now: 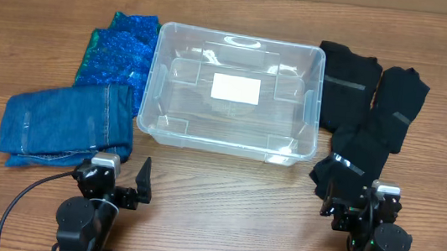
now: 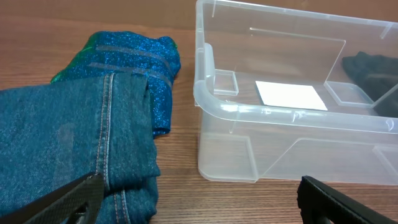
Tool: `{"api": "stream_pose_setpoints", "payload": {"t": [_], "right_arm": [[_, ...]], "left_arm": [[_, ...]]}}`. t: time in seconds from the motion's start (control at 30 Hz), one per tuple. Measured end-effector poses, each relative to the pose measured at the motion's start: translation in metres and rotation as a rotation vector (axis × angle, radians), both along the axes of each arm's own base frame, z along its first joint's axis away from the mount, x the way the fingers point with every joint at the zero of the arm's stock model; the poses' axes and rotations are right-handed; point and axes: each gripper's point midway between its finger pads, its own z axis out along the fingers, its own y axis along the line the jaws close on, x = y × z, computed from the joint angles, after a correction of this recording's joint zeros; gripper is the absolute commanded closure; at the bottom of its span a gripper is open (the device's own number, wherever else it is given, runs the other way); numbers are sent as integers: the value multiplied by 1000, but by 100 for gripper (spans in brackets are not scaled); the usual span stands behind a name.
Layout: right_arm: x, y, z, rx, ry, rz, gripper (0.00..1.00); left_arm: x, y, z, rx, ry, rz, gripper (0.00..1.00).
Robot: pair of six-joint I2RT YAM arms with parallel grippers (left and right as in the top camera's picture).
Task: Pack container
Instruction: 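Move the left gripper down to the folded blue jeans and grasp them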
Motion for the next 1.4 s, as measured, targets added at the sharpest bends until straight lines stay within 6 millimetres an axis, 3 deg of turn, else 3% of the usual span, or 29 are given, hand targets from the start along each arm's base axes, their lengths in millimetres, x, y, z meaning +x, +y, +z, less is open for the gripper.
{"api": "stream_pose_setpoints", "payload": {"t": [0.77, 0.9, 0.97, 1.03, 1.17, 1.2, 1.33, 1.4], "right_arm": [[0, 0, 0, 1, 0, 0, 0], [0, 0, 0, 0, 0, 0, 0], [0, 0, 0, 0, -1, 0, 0], [0, 0, 0, 1, 0, 0, 0], [0, 0, 0, 0, -1, 0, 0], [0, 0, 0, 1, -1, 0, 0], [0, 0, 0, 1, -1, 0, 0], [0, 0, 0, 0, 0, 0, 0]], "left_arm": [[1, 1, 3, -10, -13, 7, 0], [-6, 3, -5, -78, 65, 45, 0], [-11, 6, 2, -98, 106, 77, 0], [-17, 13, 26, -100, 137, 121, 0], [-16, 20, 97, -86, 139, 161, 0], [-8, 18, 137, -90, 128, 147, 0], [7, 5, 194, -108, 131, 71, 0], [13, 5, 209, -103, 133, 74, 0]]}}
